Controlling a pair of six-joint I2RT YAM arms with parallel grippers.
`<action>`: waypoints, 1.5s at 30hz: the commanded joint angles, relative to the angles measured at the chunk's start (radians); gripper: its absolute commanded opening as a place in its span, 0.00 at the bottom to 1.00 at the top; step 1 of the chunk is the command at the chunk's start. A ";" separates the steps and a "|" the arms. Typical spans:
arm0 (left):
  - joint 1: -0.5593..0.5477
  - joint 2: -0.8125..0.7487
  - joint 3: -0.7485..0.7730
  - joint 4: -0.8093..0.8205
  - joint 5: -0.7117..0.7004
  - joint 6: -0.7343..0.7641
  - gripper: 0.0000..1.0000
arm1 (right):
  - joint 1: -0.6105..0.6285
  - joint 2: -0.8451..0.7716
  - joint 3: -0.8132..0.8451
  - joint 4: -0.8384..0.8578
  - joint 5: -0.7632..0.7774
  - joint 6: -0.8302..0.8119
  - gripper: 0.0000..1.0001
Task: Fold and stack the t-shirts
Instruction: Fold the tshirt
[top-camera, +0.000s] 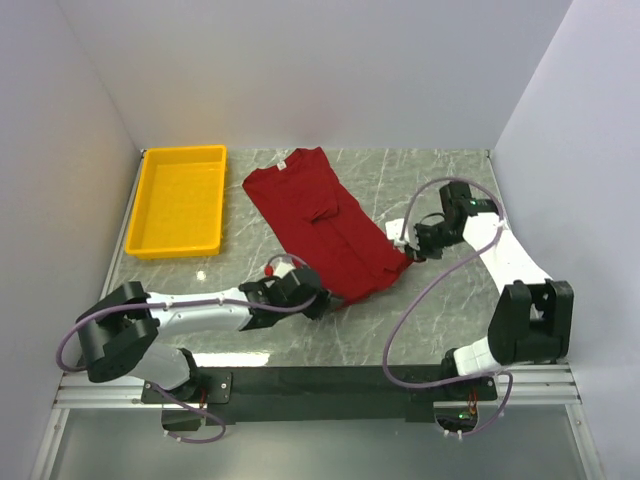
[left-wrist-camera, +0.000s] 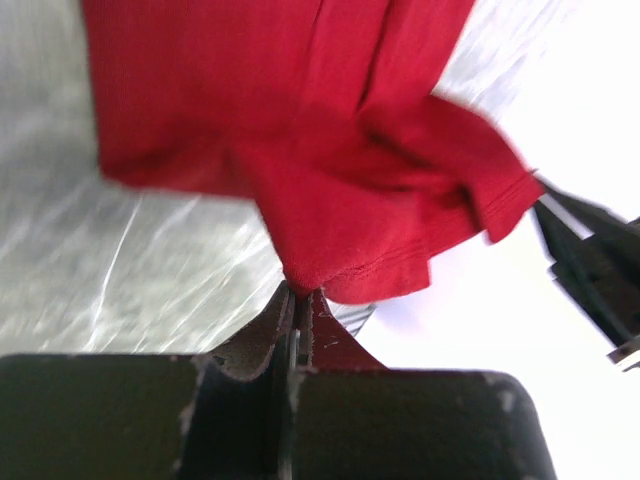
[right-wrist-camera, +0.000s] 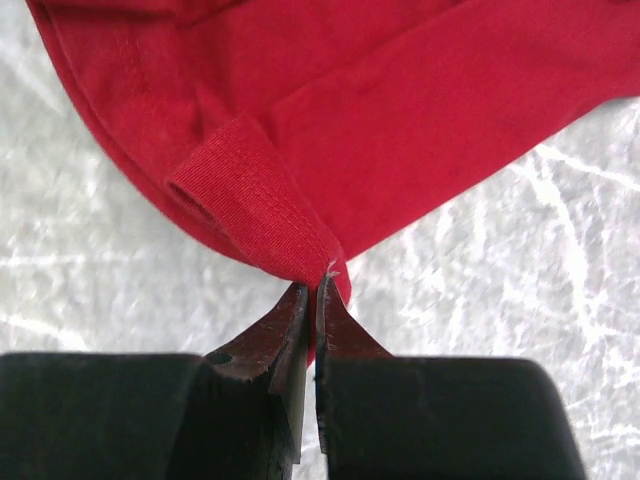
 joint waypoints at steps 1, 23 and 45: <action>0.068 -0.045 0.011 0.020 0.023 0.040 0.00 | 0.043 0.052 0.099 0.063 -0.029 0.140 0.00; 0.481 -0.023 0.101 -0.037 0.184 0.252 0.00 | 0.218 0.474 0.560 0.279 0.056 0.532 0.00; 0.602 0.110 0.177 -0.043 0.252 0.356 0.00 | 0.255 0.669 0.759 0.345 0.111 0.685 0.00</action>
